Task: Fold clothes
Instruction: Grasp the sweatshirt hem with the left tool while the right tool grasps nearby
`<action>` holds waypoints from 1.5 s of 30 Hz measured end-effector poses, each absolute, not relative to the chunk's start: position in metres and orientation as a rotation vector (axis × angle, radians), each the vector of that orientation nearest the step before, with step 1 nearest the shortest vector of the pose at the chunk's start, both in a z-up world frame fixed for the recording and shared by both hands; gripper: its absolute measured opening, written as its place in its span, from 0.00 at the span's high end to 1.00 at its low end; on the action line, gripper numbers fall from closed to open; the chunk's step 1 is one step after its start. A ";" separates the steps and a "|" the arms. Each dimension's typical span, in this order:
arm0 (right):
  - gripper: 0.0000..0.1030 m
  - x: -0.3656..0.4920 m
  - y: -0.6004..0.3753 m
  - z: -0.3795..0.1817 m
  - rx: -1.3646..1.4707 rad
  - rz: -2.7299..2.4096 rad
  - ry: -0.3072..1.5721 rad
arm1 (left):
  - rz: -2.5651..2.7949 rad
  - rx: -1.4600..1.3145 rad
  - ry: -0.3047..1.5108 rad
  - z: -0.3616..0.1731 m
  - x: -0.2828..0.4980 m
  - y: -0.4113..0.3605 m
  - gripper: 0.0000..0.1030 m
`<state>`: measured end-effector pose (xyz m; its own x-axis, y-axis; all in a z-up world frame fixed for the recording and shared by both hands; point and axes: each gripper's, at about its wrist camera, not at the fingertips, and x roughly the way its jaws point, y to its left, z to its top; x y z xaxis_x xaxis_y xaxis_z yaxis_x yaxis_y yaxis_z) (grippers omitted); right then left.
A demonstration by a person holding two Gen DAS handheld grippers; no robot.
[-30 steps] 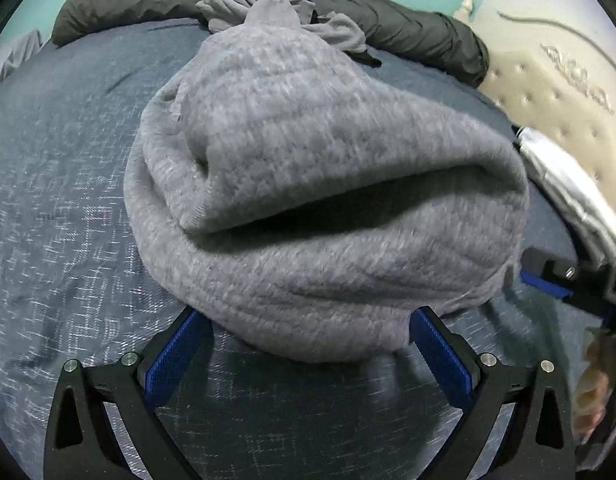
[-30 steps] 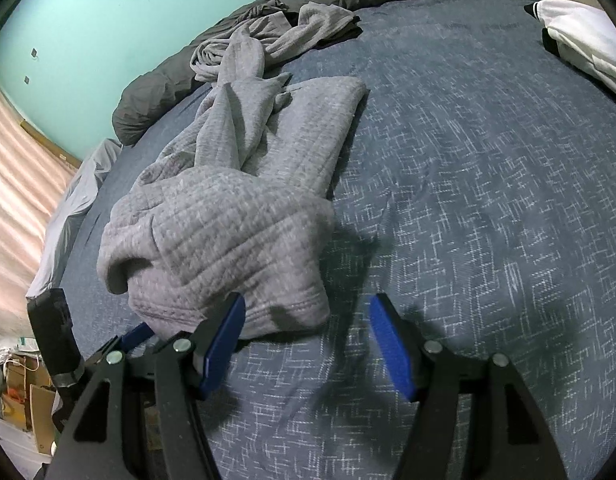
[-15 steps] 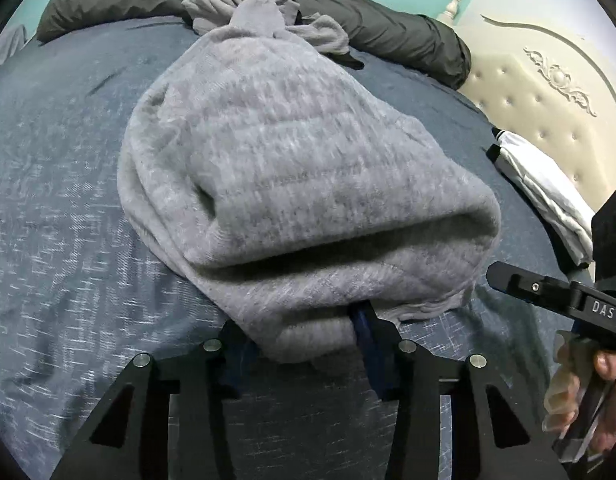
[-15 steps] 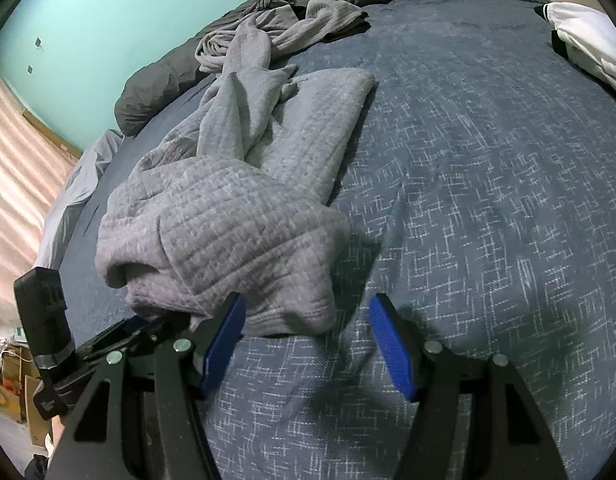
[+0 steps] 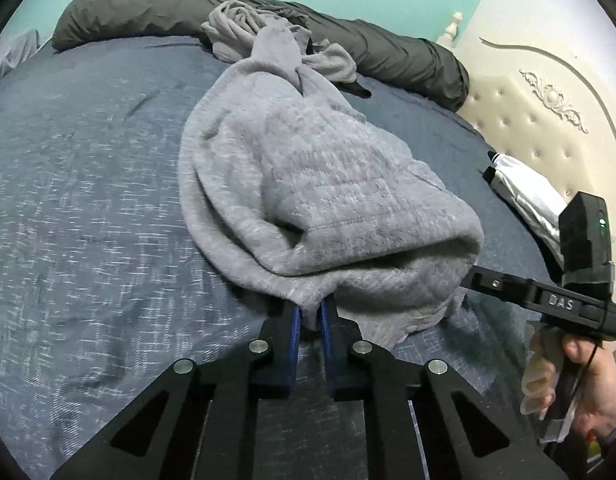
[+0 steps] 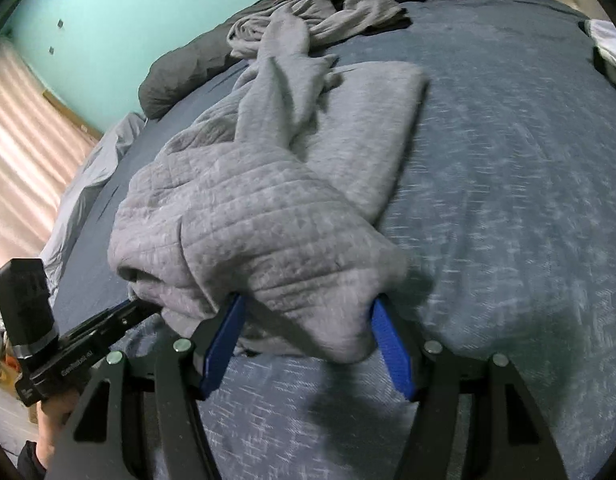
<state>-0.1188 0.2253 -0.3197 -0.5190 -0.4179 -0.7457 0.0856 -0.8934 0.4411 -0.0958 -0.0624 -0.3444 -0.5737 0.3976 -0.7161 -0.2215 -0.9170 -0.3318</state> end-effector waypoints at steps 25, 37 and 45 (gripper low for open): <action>0.96 -0.142 0.174 -0.278 1.167 -2.340 -0.397 | 2.447 -1.267 -0.117 -0.364 -0.069 -0.025 0.57; 0.86 -0.133 0.190 -0.268 1.187 -2.409 -0.342 | 2.456 -1.307 0.058 -0.388 -0.089 0.006 0.77; 0.66 -0.117 0.220 -0.277 1.207 -2.463 -0.352 | 2.522 -1.197 -0.118 -0.349 -0.100 -0.041 0.91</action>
